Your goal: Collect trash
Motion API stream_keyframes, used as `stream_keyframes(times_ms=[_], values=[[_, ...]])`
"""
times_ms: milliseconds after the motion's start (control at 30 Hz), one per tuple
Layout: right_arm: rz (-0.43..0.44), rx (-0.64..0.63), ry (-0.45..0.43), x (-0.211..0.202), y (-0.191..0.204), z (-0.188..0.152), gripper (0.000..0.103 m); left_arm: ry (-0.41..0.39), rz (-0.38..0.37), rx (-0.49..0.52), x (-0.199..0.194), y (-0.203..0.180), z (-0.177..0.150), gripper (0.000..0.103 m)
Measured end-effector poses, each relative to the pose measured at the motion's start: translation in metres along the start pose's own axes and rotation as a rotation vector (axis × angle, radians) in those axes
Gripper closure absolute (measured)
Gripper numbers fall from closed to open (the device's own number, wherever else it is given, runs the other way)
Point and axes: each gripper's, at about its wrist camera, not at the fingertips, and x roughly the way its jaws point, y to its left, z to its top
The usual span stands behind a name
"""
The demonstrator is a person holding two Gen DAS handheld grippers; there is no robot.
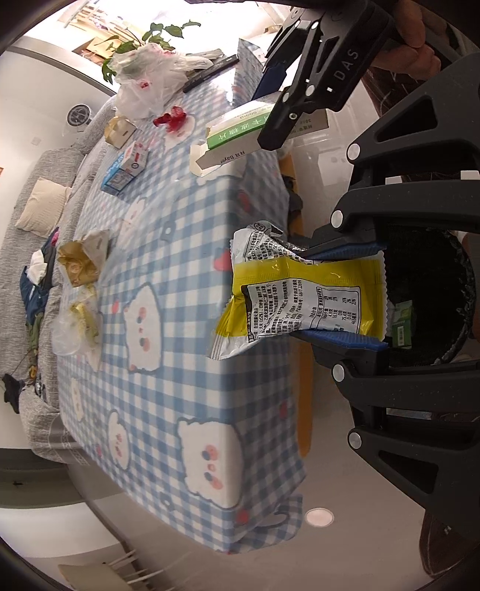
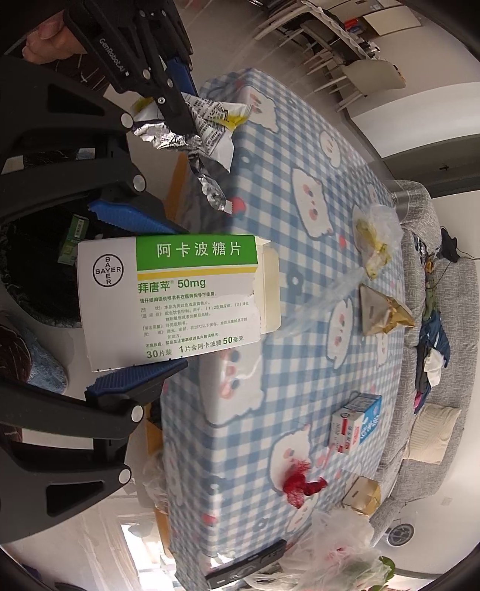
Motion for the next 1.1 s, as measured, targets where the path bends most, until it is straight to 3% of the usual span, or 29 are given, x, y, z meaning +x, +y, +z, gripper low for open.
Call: stream_keyframes(times_ms=[533,1100], values=[[-0.002,-0.026,0.166,0.056,0.022,-0.057,0.043,0.113,0.039,-0.067,0.04,0.024,-0.05,0.072],[-0.076,0.02,0.245,0.103,0.013,-0.076,0.043,0.192,0.069,-0.032,0.094,0.02,-0.07,0.072]])
